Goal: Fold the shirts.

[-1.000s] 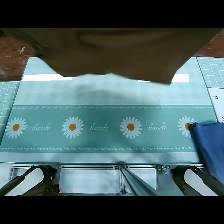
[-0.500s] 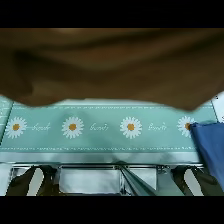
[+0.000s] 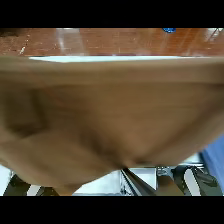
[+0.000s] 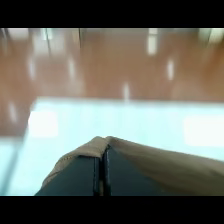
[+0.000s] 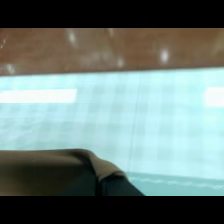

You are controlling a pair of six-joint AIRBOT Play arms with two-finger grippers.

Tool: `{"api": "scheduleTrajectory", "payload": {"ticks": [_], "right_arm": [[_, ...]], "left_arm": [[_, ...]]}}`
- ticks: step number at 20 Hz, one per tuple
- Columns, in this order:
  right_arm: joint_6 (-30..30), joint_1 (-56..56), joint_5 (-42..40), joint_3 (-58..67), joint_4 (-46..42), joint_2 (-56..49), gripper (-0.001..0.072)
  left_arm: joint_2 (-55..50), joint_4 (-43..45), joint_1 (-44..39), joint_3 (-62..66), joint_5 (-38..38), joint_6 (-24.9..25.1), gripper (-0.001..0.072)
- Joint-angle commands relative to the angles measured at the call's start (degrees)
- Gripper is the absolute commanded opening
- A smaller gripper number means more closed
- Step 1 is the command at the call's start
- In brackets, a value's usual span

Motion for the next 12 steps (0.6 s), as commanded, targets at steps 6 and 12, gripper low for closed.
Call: {"api": "scheduleTrajectory", "payload": {"ticks": [6,12], "right_arm": [[-14.1,0.1,-23.3,-30.6,13.2,-18.0,0.0017],[-21.1,0.1,-32.2,-18.8,27.2,-51.3,0.0018]], "left_arm": [[-25.4,-20.2,-1.5,-28.0,32.7,-1.5,0.0018],[-59.9,-26.4,-4.0,-7.7,40.9,-1.6,0.0018]]}}
